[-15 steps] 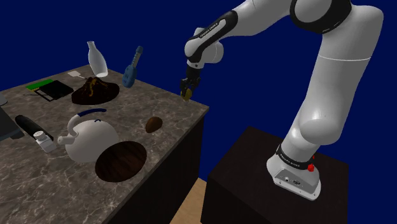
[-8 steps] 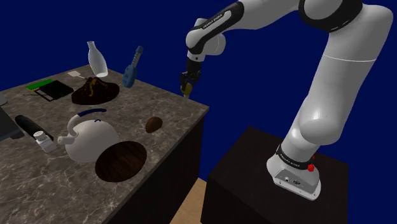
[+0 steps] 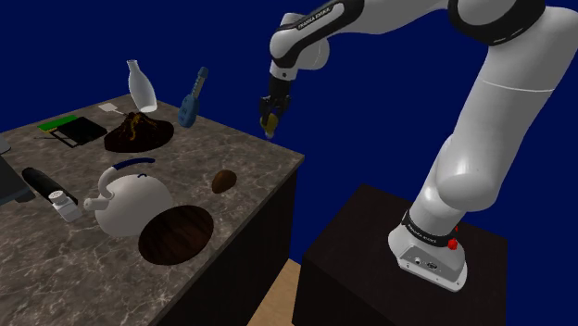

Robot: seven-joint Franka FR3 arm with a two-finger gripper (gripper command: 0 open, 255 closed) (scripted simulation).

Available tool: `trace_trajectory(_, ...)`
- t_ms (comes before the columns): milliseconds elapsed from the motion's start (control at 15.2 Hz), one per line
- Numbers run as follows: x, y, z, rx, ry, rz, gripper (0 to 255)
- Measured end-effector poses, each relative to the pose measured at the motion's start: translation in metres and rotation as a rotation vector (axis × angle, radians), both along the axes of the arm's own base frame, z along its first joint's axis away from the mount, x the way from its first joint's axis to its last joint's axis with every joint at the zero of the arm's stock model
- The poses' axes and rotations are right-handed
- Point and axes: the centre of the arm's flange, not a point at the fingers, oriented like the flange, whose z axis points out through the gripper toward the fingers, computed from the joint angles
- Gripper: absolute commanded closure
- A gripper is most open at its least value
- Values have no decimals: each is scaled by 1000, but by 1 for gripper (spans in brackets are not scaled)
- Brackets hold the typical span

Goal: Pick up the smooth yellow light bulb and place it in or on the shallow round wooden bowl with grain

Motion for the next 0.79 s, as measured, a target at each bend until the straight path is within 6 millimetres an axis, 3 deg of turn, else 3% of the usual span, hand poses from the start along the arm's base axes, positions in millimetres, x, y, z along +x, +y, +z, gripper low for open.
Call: trace_trajectory(792, -24, 154, 11, 0, 0, 2, 255)
